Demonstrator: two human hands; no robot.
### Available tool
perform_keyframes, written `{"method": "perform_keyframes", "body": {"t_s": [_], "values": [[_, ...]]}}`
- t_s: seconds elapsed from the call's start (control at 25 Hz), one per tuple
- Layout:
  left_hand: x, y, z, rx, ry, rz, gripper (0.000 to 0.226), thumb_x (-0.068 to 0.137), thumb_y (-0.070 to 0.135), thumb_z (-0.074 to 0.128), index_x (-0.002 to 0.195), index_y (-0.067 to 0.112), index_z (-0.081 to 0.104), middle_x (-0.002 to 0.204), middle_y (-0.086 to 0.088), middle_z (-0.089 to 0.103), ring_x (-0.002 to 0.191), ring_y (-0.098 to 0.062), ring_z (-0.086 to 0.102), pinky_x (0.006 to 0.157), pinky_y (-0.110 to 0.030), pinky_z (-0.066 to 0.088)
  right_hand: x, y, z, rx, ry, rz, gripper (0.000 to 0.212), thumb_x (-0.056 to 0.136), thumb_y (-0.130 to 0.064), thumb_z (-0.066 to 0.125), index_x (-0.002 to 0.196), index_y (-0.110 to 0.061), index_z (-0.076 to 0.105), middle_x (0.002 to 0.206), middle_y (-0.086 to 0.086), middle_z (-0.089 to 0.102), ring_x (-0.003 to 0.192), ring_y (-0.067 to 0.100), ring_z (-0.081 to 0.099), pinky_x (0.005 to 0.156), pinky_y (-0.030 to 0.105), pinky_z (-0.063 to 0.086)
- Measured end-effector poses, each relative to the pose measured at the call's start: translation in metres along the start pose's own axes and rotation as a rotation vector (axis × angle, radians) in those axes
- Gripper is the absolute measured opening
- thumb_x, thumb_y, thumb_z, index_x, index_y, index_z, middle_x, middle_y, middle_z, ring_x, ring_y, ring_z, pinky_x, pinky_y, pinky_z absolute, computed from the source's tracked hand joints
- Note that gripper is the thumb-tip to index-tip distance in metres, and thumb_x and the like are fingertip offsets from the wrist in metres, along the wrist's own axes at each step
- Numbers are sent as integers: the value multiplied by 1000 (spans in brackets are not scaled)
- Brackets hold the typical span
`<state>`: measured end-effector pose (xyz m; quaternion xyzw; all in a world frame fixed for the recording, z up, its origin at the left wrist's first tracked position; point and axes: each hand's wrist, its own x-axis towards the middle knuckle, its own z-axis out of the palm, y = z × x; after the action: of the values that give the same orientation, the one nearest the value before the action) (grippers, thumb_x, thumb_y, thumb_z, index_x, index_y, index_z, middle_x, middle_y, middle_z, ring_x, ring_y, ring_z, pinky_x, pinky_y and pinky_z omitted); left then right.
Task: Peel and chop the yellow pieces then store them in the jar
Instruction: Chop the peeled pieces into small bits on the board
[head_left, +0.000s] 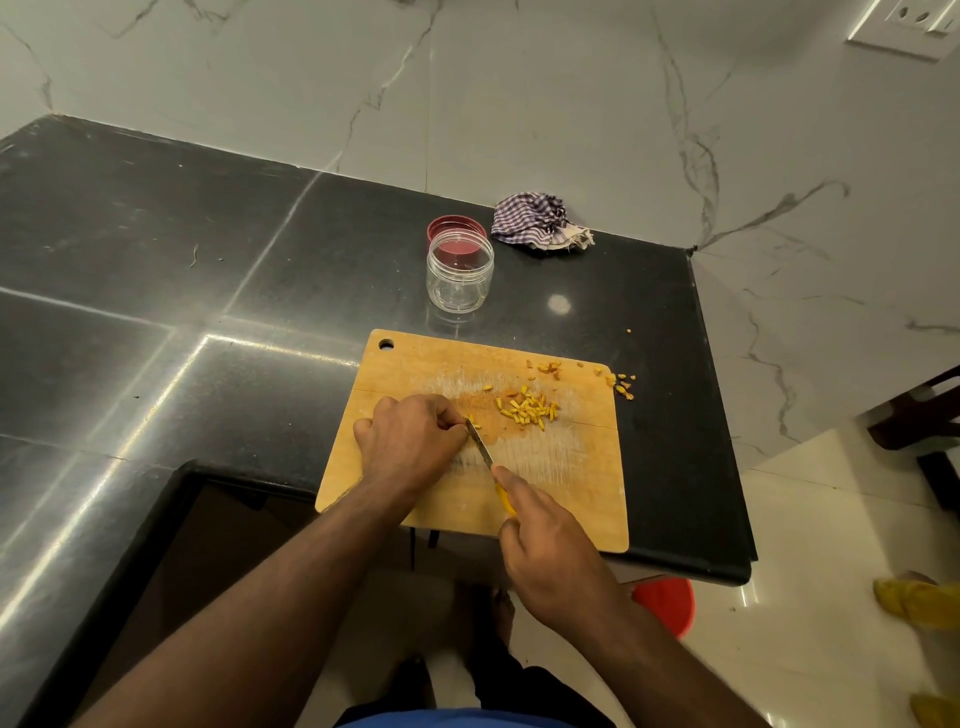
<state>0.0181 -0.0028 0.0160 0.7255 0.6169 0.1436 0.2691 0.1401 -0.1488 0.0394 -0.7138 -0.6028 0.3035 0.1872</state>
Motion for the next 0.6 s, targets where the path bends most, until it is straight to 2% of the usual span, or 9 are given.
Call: {"method": "perform_keyframes", "body": {"t_s": [0.12, 0.28, 0.36, 0.44, 0.52, 0.6], "values": [[0, 0, 0, 10, 5, -2, 7, 87, 46, 63, 83, 40, 65, 90, 20, 63, 102, -12, 44, 89, -43, 31, -10, 4, -2, 19, 2, 12, 52, 103, -21, 38, 153, -28, 27, 150, -8, 40, 132, 1, 37, 109, 16, 31], [0, -2, -2, 3, -21, 13, 7, 89, 43, 63, 88, 41, 69, 95, 20, 65, 104, -13, 48, 88, -43, 31, -22, 9, -8, 66, 67, 32, 51, 103, -19, 39, 152, -32, 31, 143, -19, 39, 123, -13, 31, 101, 1, 22], [2, -4, -6, -35, -51, 32, 12, 90, 39, 62, 95, 39, 73, 100, 22, 66, 101, -10, 52, 86, -40, 31, -22, 11, -12, 80, 98, 44, 52, 103, -20, 39, 152, -33, 29, 137, -24, 35, 123, -13, 29, 103, 4, 22], [4, -6, -12, -86, -65, 35, 16, 90, 36, 62, 99, 37, 74, 105, 23, 67, 97, -7, 56, 90, -40, 38, -18, 12, -12, 70, 90, 30, 52, 103, -20, 39, 152, -33, 29, 136, -25, 35, 125, -11, 31, 105, 8, 25], [6, -11, -19, -127, -48, 30, 18, 88, 33, 61, 98, 37, 75, 105, 22, 69, 91, -6, 59, 90, -44, 48, -14, 11, -9, 55, 58, 0, 52, 102, -20, 39, 151, -33, 31, 142, -20, 39, 128, -6, 36, 109, 14, 29], [5, -14, -25, -163, -37, 29, 18, 88, 28, 61, 98, 35, 74, 104, 19, 70, 87, -4, 59, 82, -39, 53, -12, 12, -5, 35, 29, -12, 51, 101, -20, 39, 150, -34, 32, 145, -14, 42, 130, -1, 39, 109, 19, 33]]}}
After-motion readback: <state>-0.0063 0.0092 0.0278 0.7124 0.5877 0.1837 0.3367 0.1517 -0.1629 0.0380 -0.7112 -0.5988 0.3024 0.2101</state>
